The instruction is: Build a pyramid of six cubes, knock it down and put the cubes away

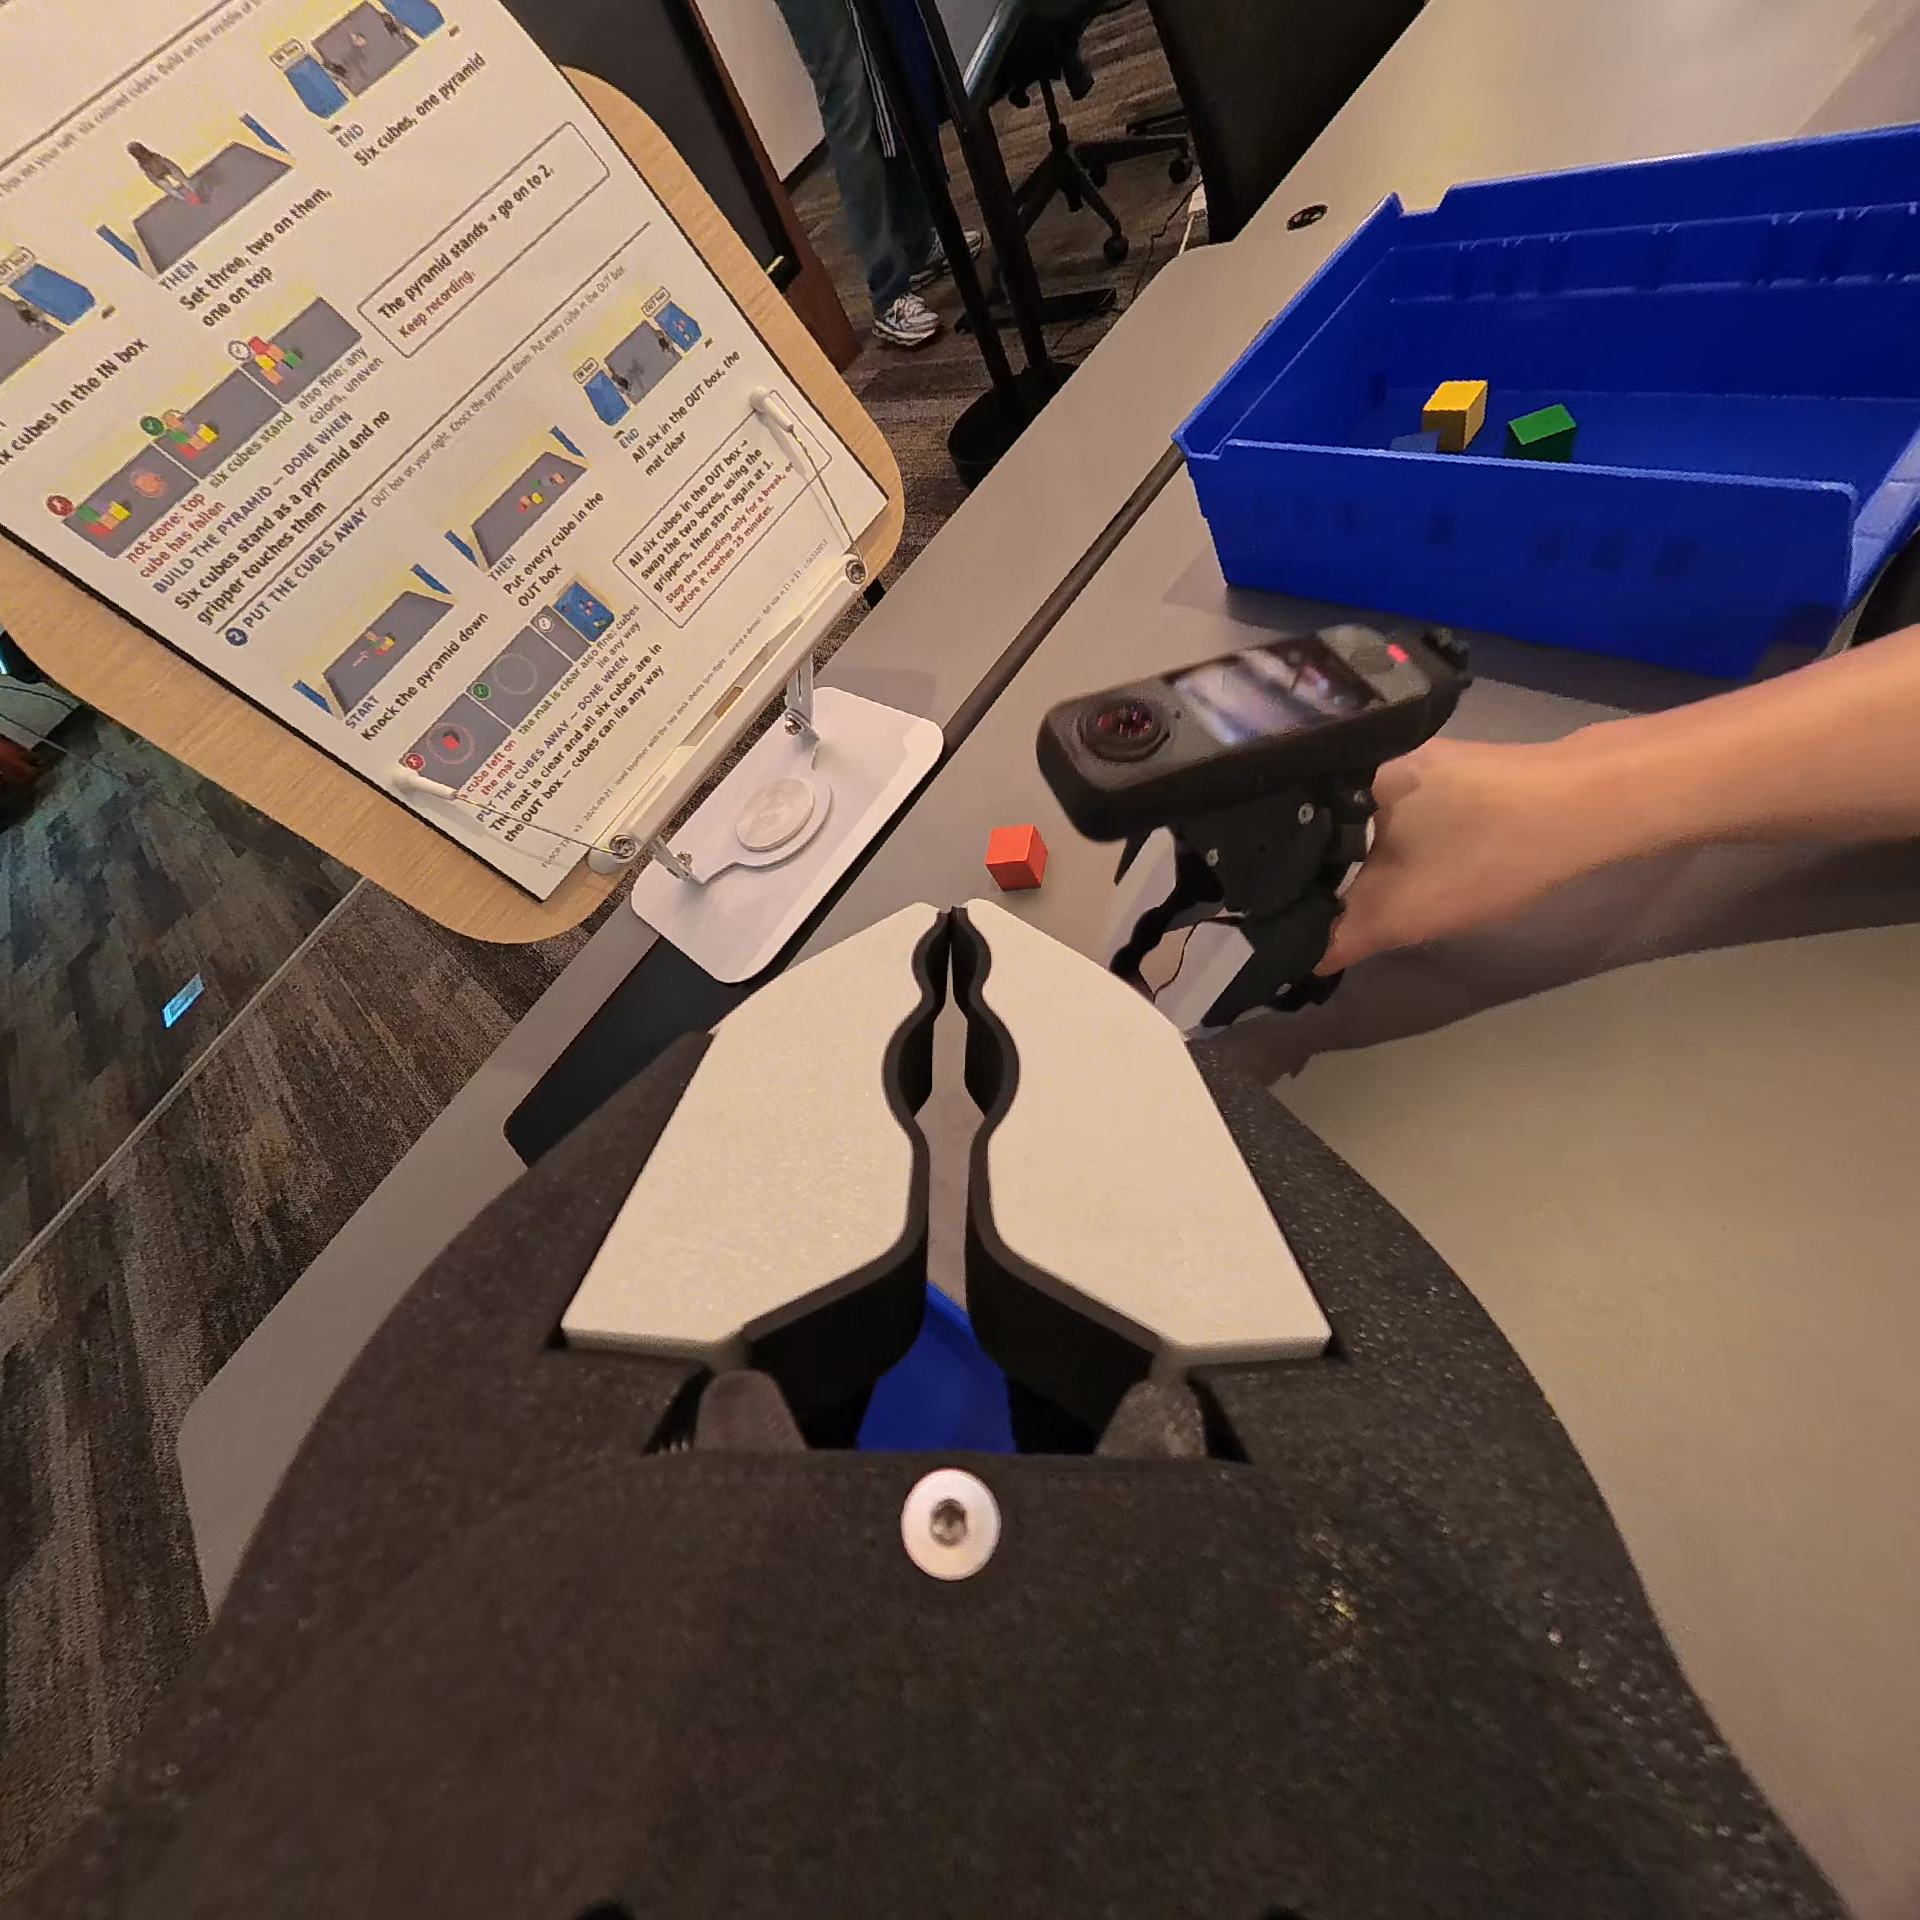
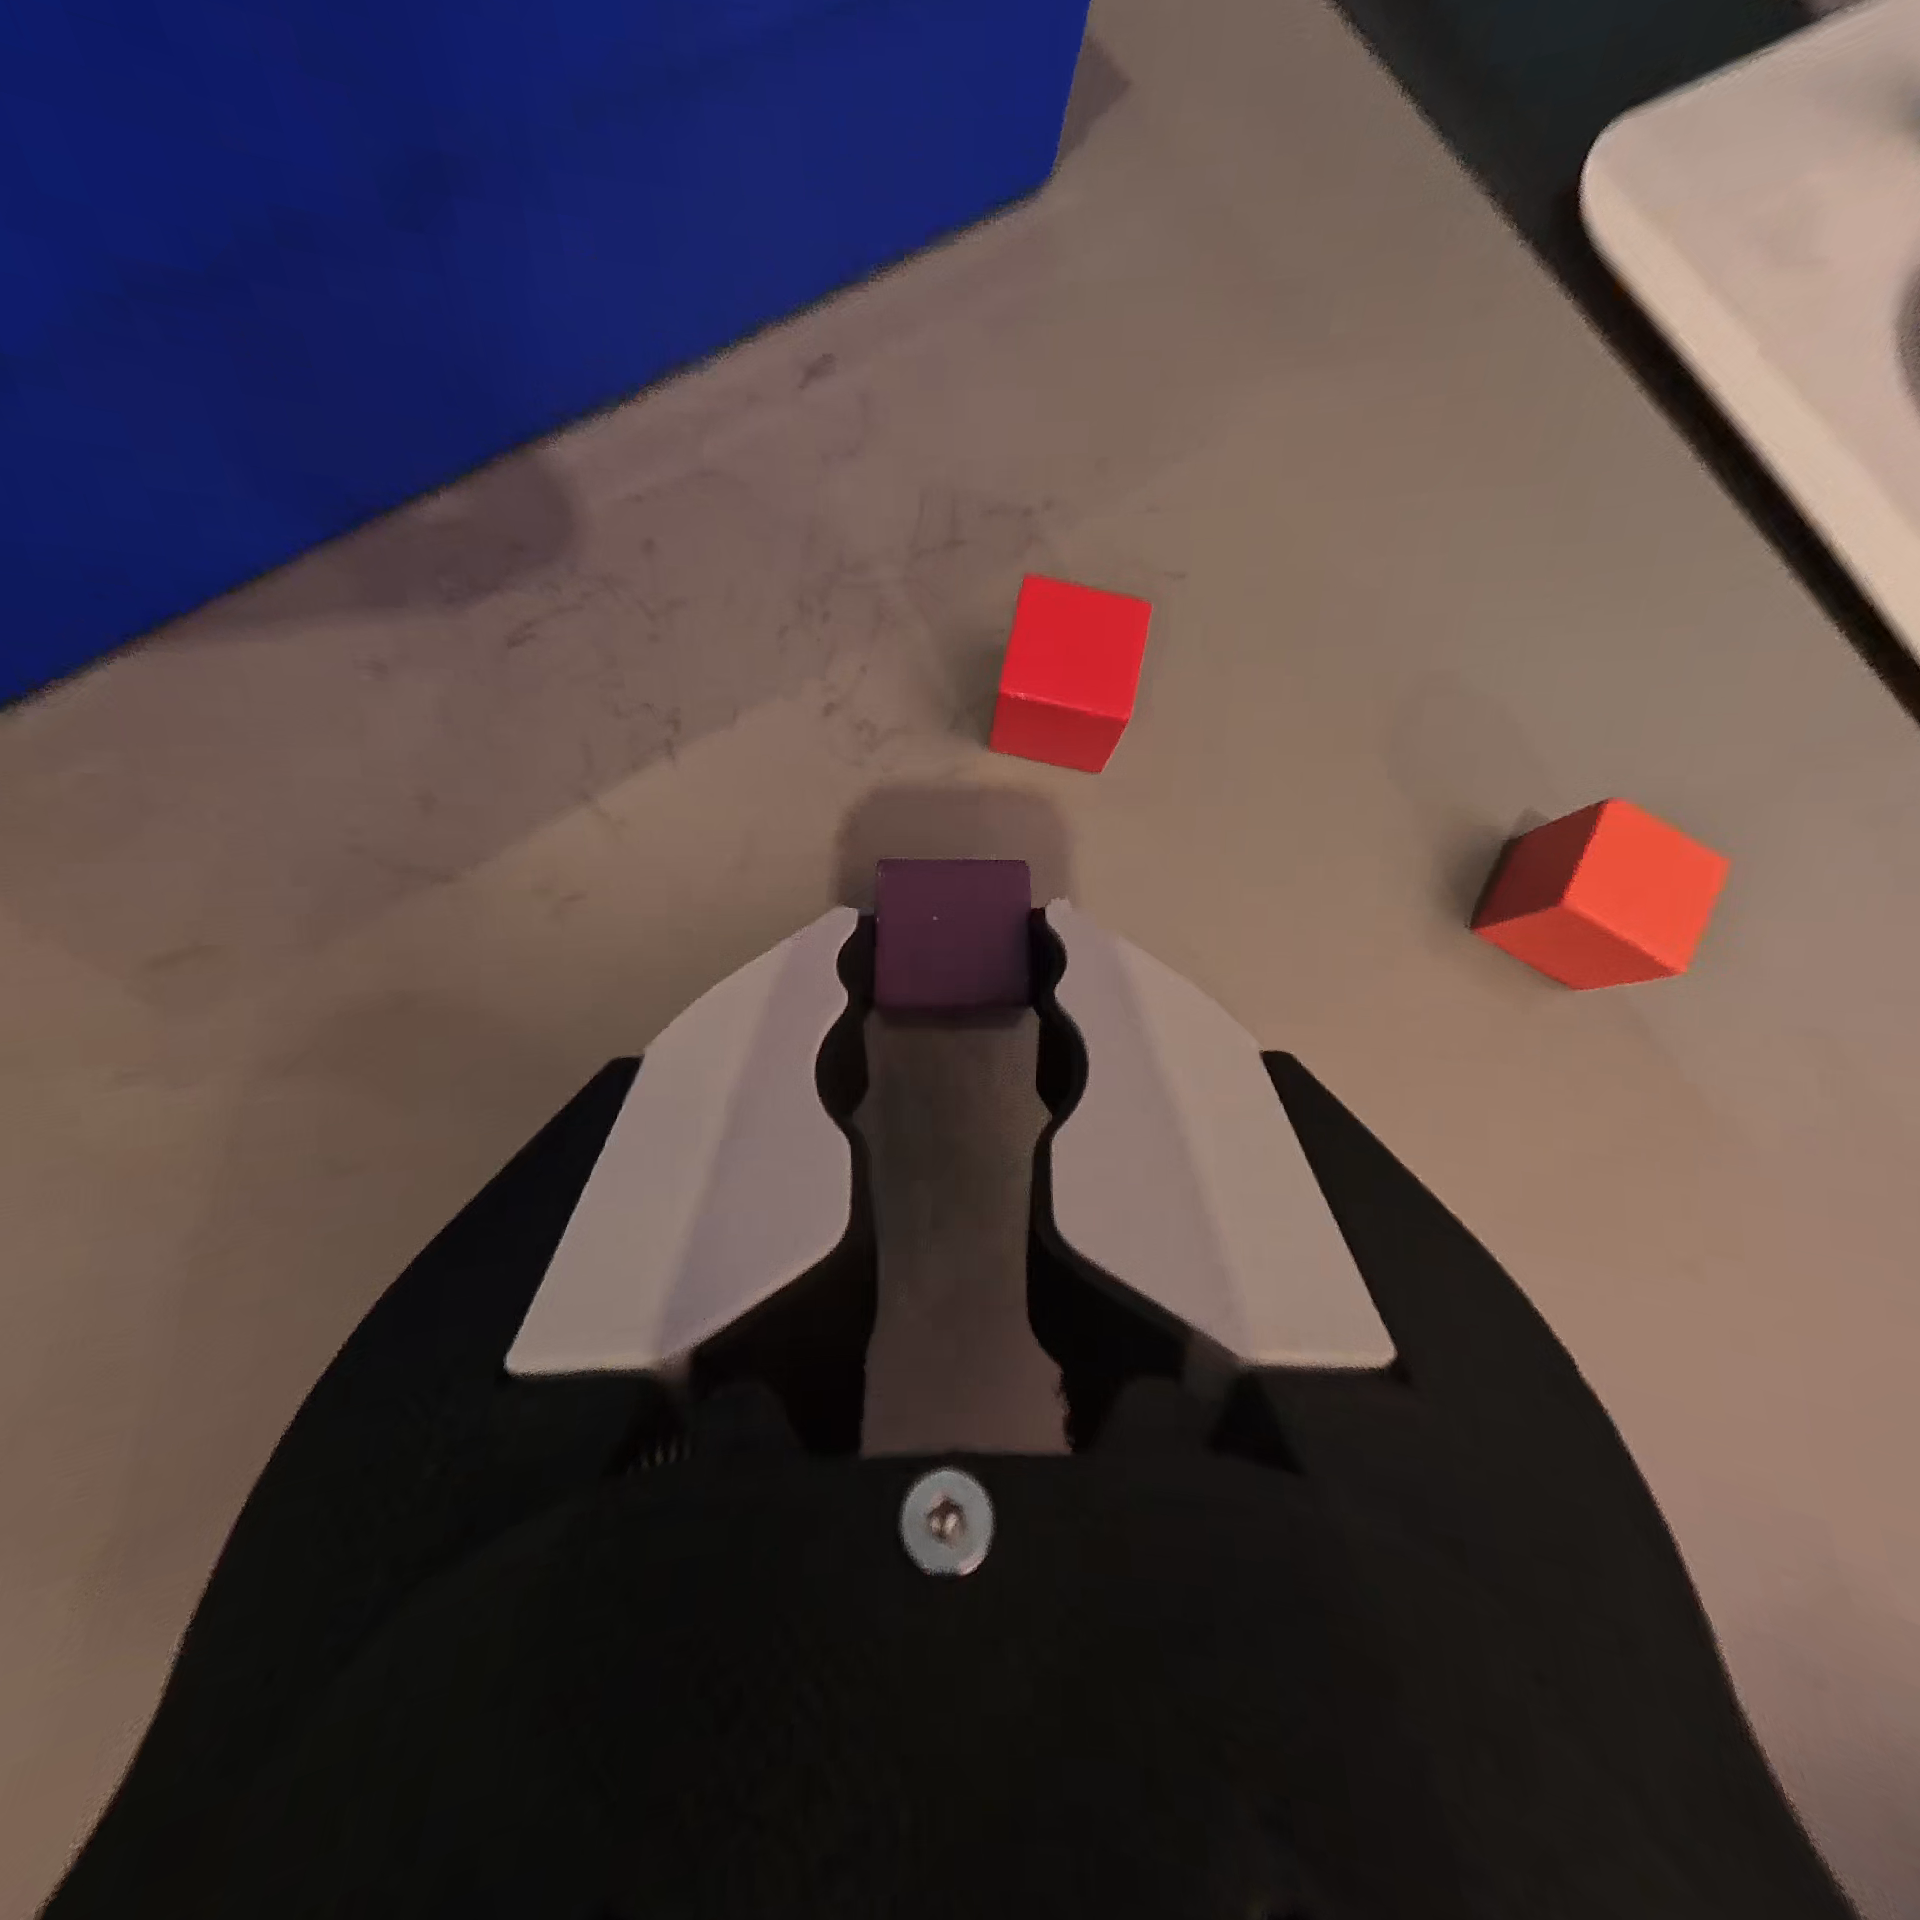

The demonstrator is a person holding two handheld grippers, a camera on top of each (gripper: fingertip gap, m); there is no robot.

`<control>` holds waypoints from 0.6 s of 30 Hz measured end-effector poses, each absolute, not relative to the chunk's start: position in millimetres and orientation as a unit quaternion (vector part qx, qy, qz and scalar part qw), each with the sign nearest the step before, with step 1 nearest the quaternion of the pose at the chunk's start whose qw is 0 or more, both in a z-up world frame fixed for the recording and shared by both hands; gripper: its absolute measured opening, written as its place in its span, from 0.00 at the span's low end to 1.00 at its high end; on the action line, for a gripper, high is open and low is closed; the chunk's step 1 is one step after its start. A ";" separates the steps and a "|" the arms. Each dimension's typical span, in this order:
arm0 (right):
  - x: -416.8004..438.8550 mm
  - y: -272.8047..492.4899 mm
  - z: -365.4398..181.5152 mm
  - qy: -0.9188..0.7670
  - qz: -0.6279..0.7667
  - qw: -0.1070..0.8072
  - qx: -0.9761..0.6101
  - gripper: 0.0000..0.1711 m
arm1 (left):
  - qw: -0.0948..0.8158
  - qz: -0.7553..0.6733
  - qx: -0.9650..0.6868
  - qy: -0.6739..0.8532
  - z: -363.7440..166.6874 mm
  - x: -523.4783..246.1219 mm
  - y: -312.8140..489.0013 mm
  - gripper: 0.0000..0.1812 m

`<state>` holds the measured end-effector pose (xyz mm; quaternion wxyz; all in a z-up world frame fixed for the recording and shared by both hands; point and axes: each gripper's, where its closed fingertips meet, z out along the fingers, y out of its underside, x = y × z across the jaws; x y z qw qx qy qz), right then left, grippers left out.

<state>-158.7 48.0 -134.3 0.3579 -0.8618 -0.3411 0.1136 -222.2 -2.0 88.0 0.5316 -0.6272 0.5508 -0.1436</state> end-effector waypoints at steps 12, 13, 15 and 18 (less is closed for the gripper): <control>61.2 -15.4 35.6 -0.210 0.010 0.419 -0.883 0.17 | 0.527 -0.146 -0.623 0.559 86.2 -218.3 -6.3 0.00; 88.0 -23.3 21.2 -0.179 0.018 0.387 -0.904 0.17 | 0.526 -0.146 -0.623 0.560 85.7 -218.1 -6.3 0.00; 131.2 -36.7 -22.8 -0.140 0.026 0.300 -0.943 0.17 | 0.525 -0.145 -0.625 0.559 84.7 -217.7 -5.4 0.00; 166.9 -48.6 -94.3 -0.122 0.042 0.169 -0.977 0.18 | 0.523 -0.142 -0.626 0.561 82.7 -216.6 -5.7 0.00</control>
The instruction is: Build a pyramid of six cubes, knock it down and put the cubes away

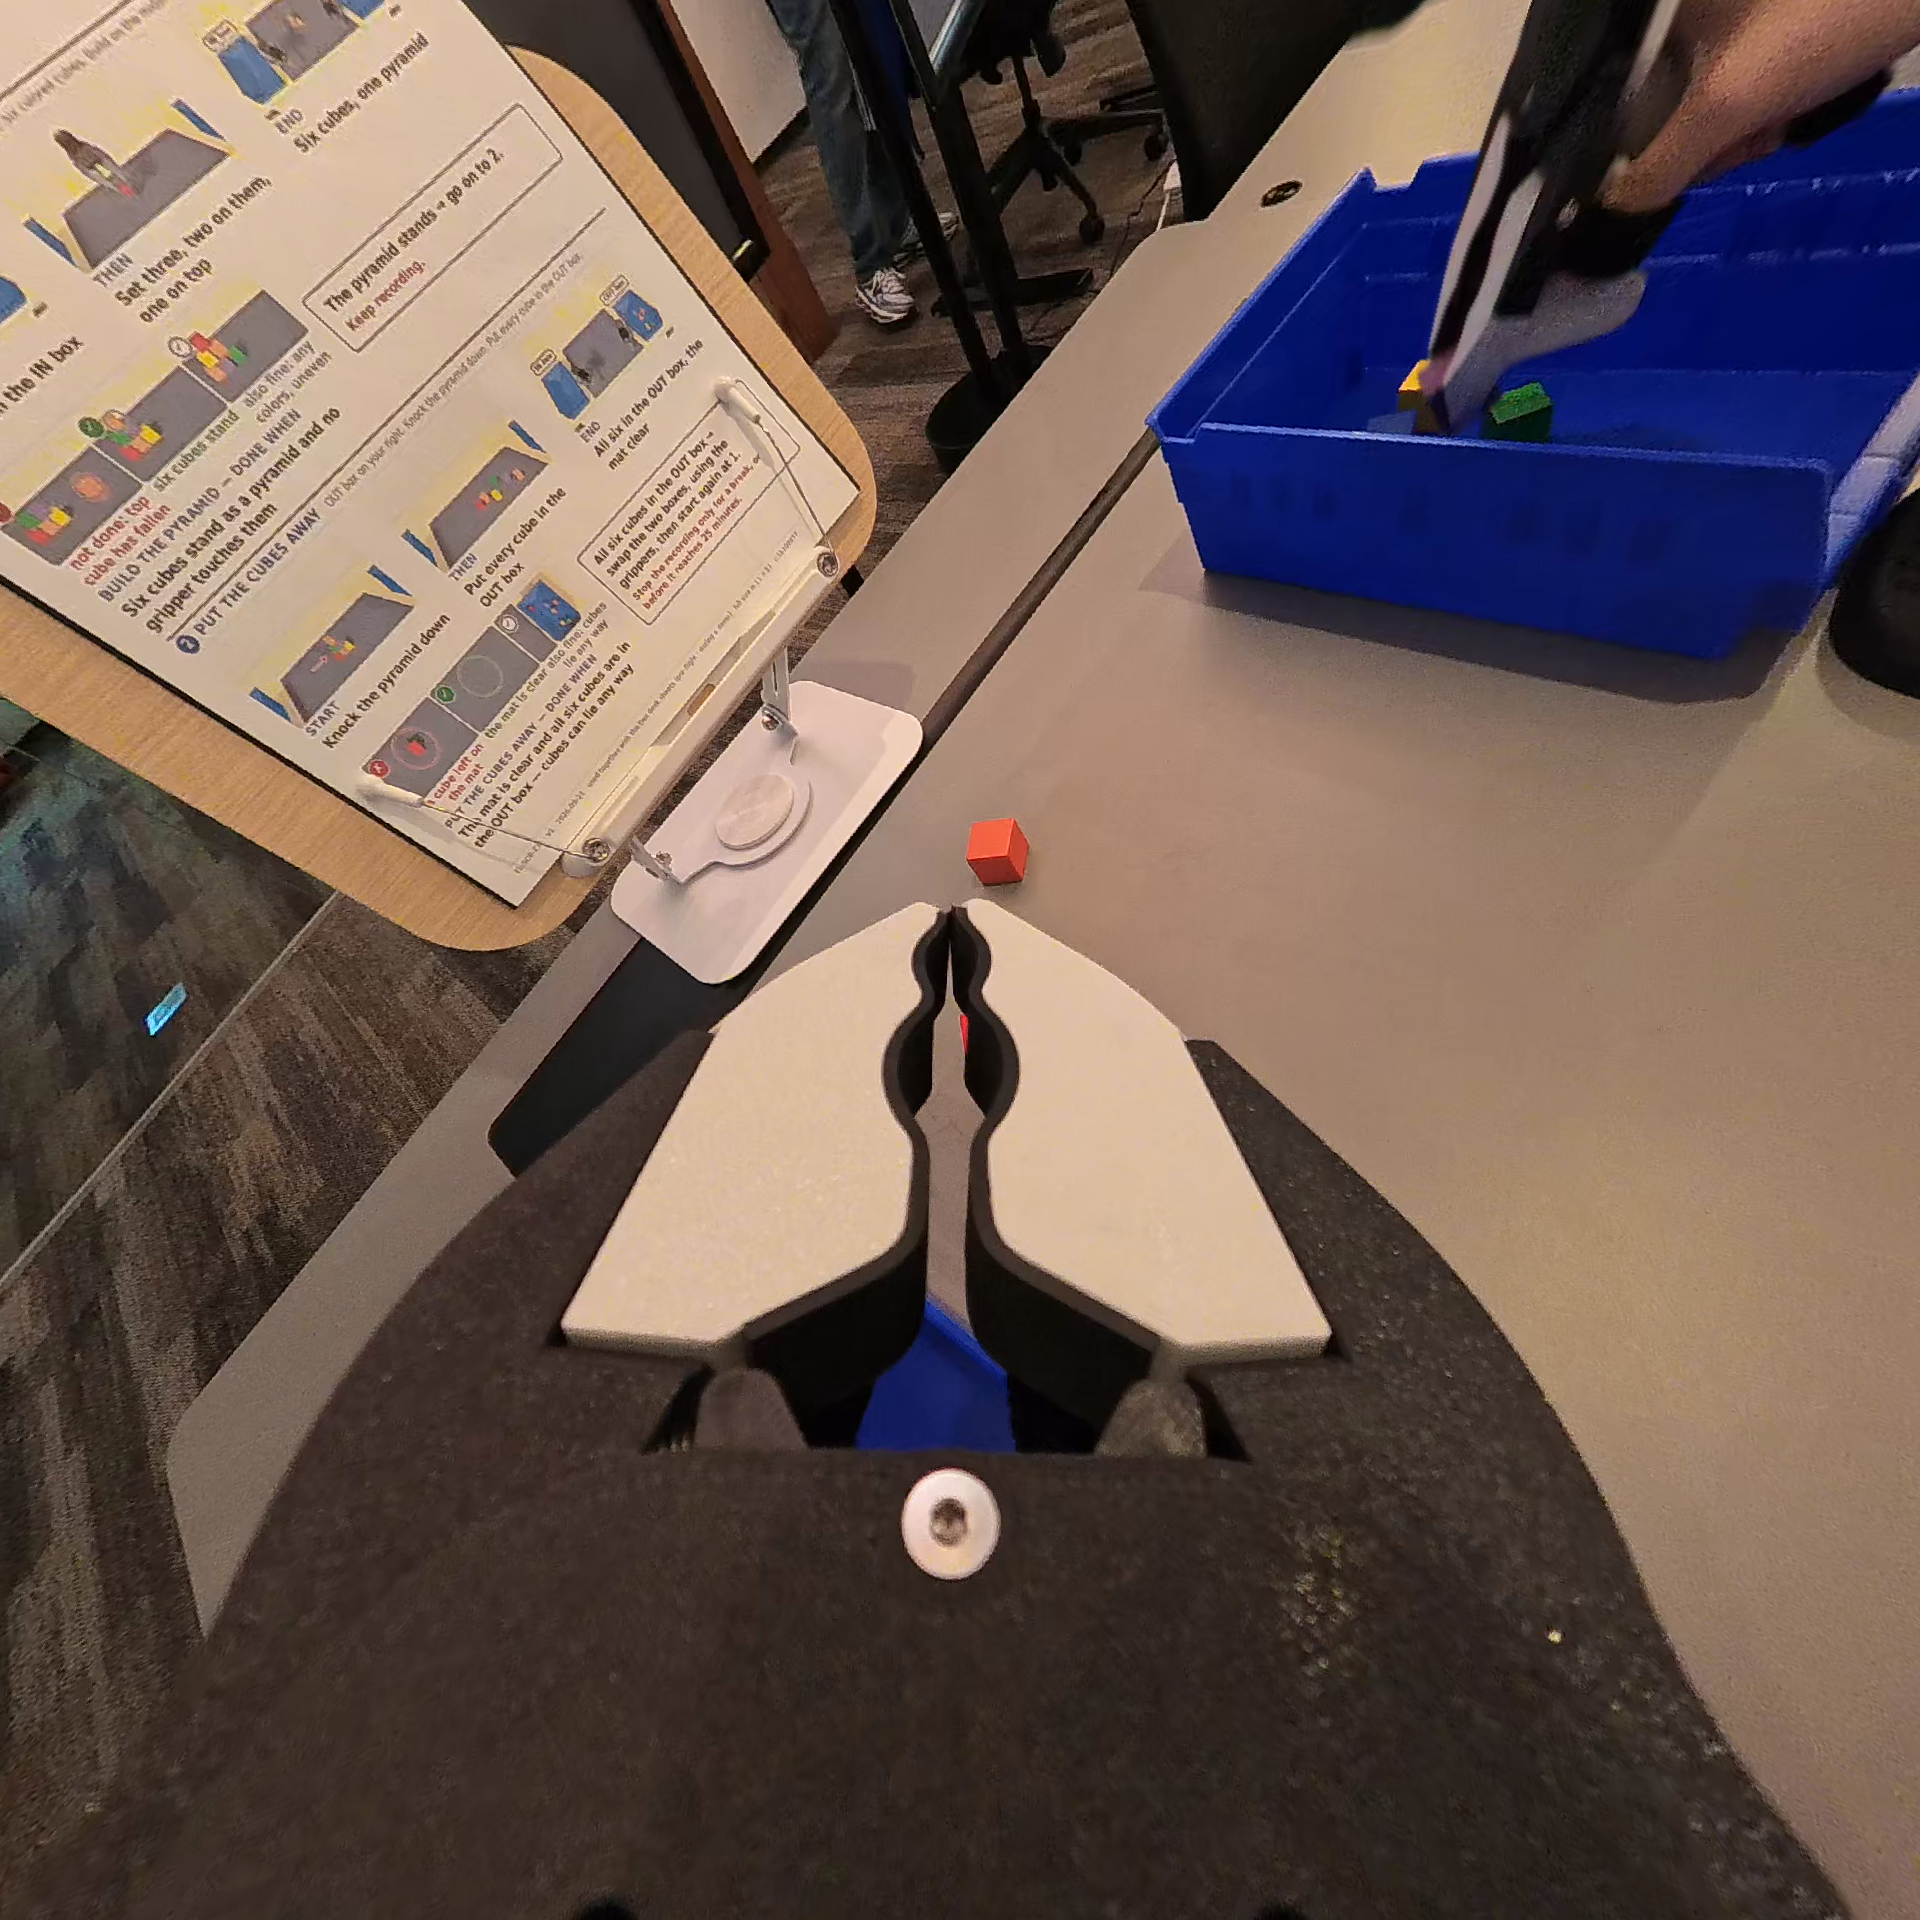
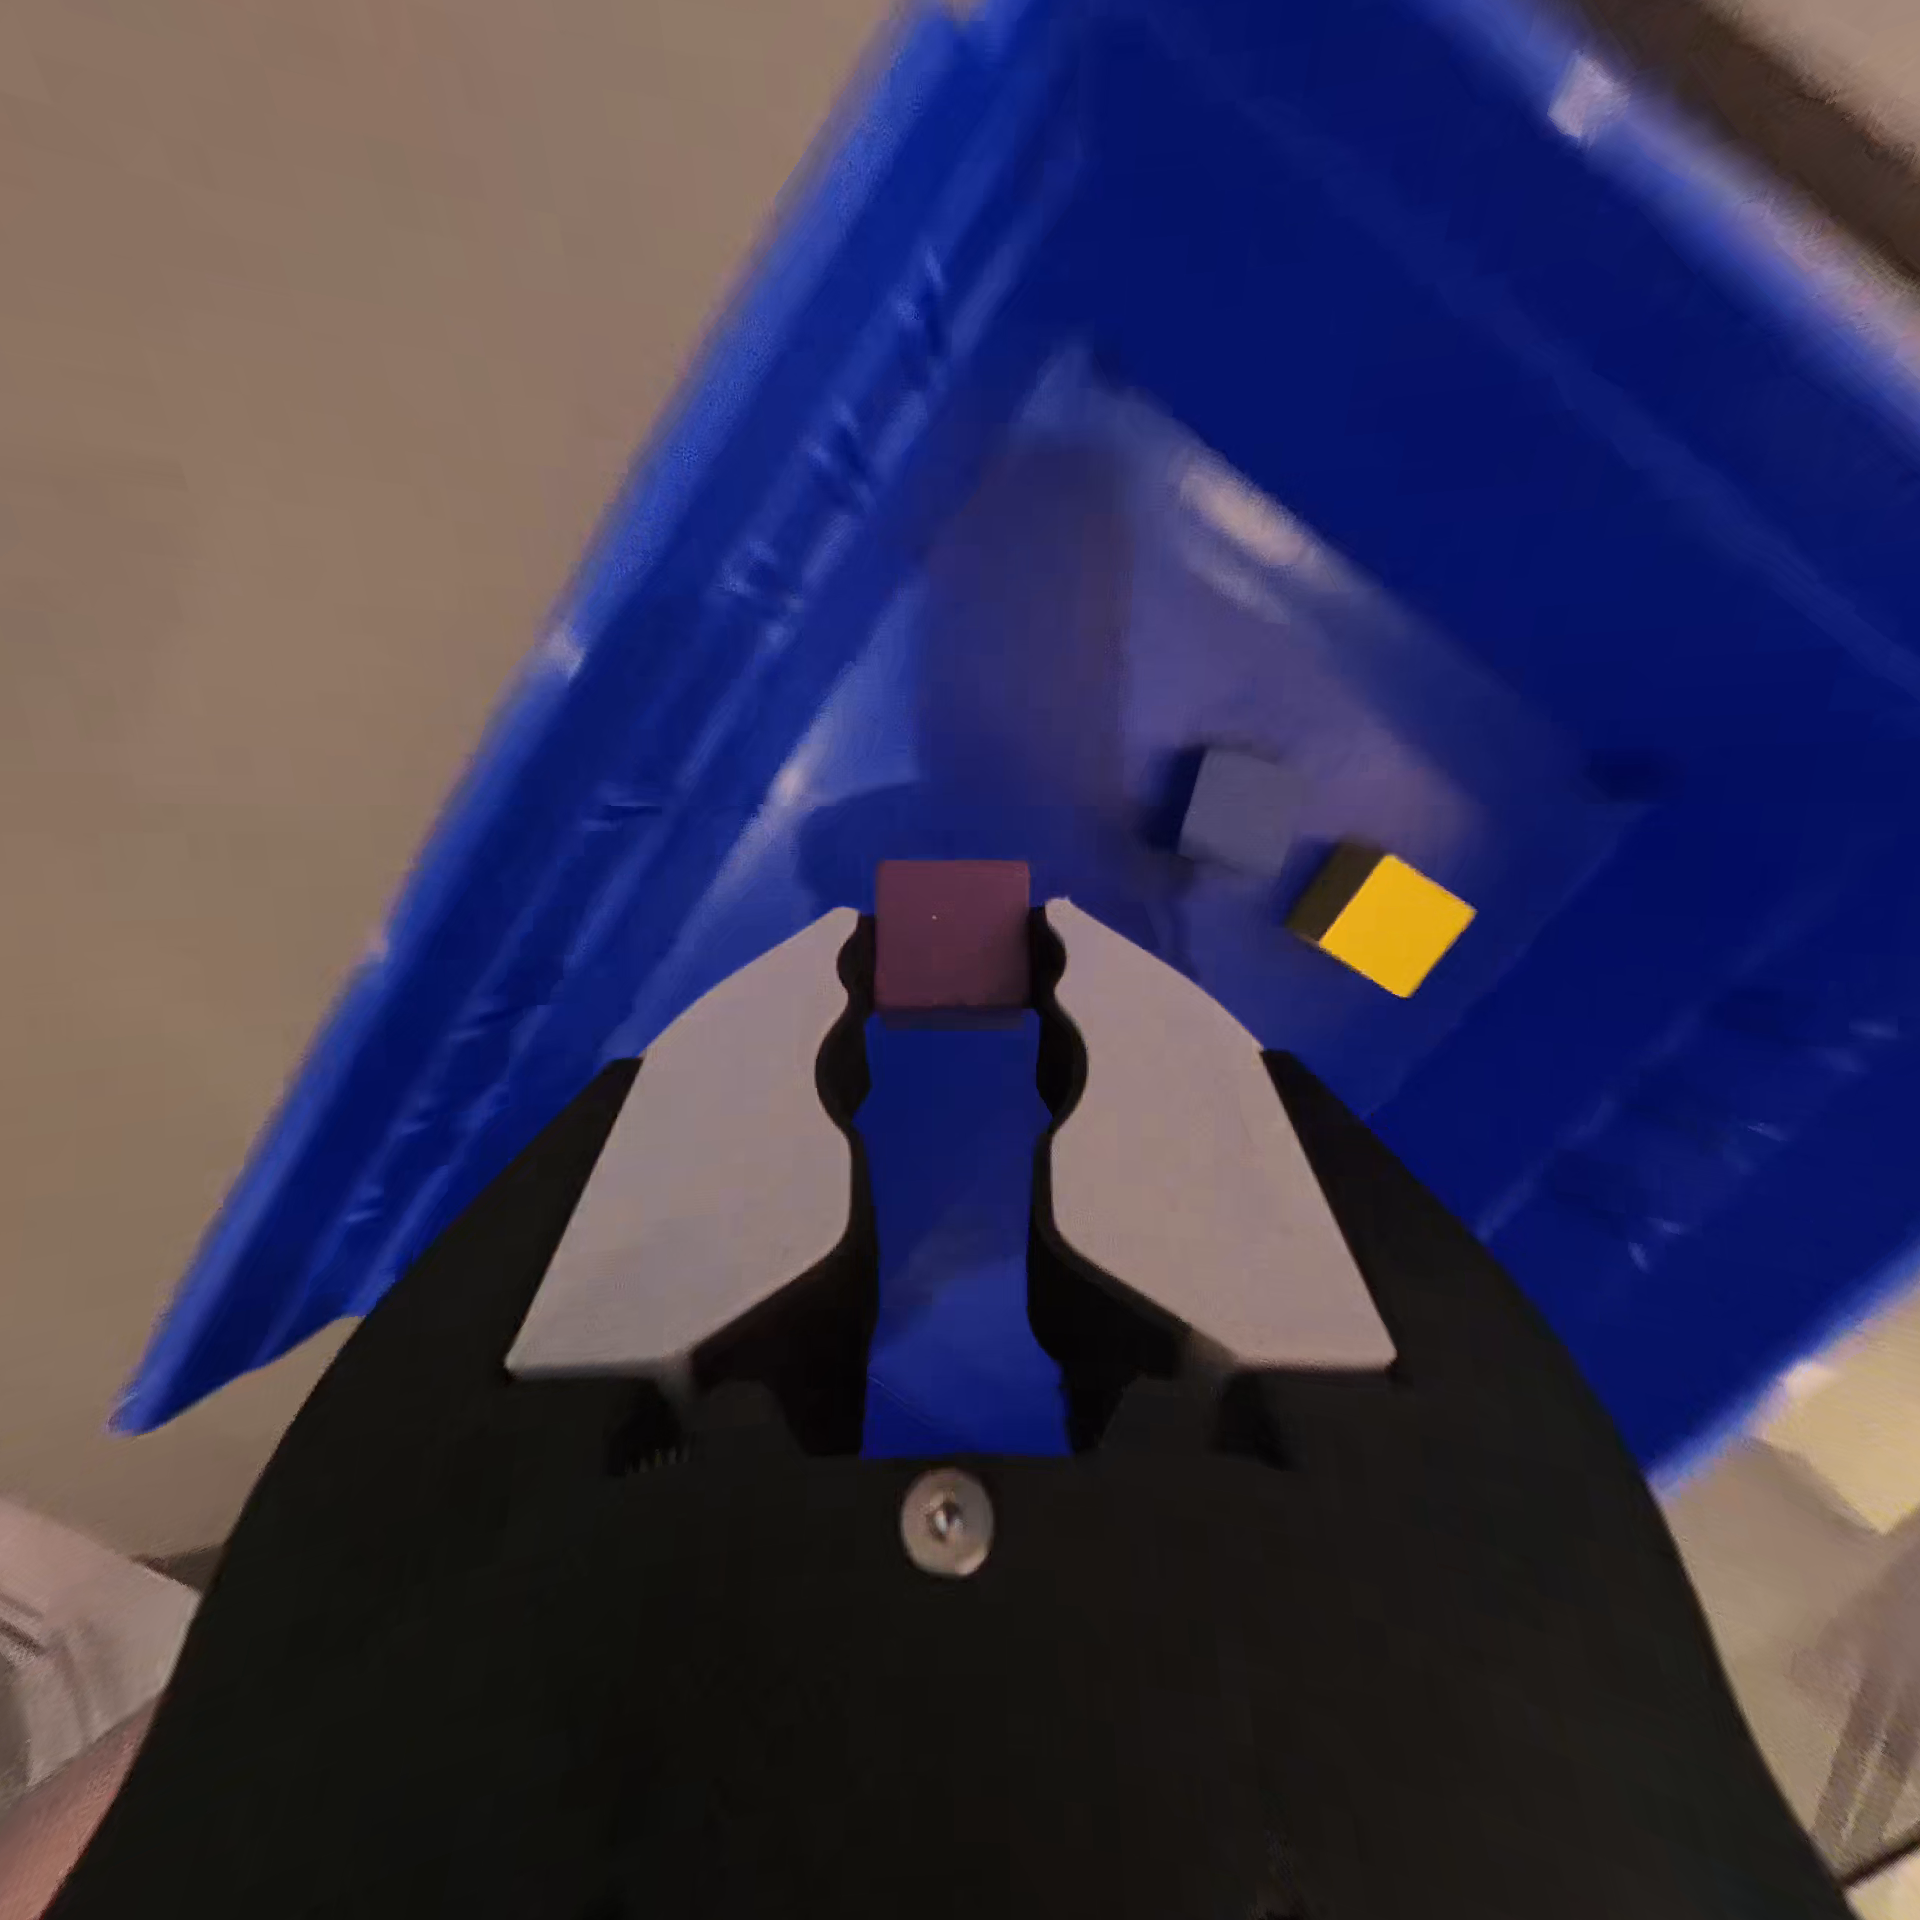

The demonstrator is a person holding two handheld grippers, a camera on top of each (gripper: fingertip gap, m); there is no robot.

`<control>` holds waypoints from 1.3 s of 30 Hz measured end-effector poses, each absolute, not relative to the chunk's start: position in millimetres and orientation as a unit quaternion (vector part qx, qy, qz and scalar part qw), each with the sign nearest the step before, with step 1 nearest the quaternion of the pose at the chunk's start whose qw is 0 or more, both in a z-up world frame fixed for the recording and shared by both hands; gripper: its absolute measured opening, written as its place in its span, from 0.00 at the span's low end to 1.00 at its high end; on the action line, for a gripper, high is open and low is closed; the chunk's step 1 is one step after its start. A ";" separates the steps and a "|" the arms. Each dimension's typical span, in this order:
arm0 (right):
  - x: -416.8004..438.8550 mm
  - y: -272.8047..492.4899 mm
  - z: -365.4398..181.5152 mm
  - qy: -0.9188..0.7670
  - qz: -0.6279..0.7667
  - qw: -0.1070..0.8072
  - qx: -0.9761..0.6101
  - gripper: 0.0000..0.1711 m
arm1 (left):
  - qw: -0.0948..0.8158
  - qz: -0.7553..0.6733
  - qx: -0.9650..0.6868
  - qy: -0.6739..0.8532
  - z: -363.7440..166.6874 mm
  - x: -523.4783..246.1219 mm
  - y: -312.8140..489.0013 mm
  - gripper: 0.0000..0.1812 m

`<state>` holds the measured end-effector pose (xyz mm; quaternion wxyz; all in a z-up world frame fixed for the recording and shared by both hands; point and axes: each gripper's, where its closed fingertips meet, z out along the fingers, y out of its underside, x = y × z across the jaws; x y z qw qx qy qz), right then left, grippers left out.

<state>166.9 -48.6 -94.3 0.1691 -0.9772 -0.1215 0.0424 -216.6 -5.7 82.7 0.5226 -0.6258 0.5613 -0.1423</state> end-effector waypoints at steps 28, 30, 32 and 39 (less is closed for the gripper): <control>-45.7 58.6 -18.4 -0.228 0.059 0.475 -0.848 0.30 | 0.524 -0.141 -0.632 0.553 84.8 -222.4 -2.5 0.00; -63.4 77.0 -59.6 -0.234 0.045 0.433 -0.870 0.31 | 0.525 -0.141 -0.630 0.555 86.0 -222.4 -4.3 0.00; -70.3 96.8 -88.8 -0.233 0.027 0.407 -0.883 0.31 | 0.525 -0.146 -0.627 0.556 87.5 -222.9 -6.3 0.00; -65.8 143.3 -134.3 -0.172 0.017 0.345 -0.922 0.32 | 0.537 -0.159 -0.621 0.548 97.1 -230.0 -9.5 0.00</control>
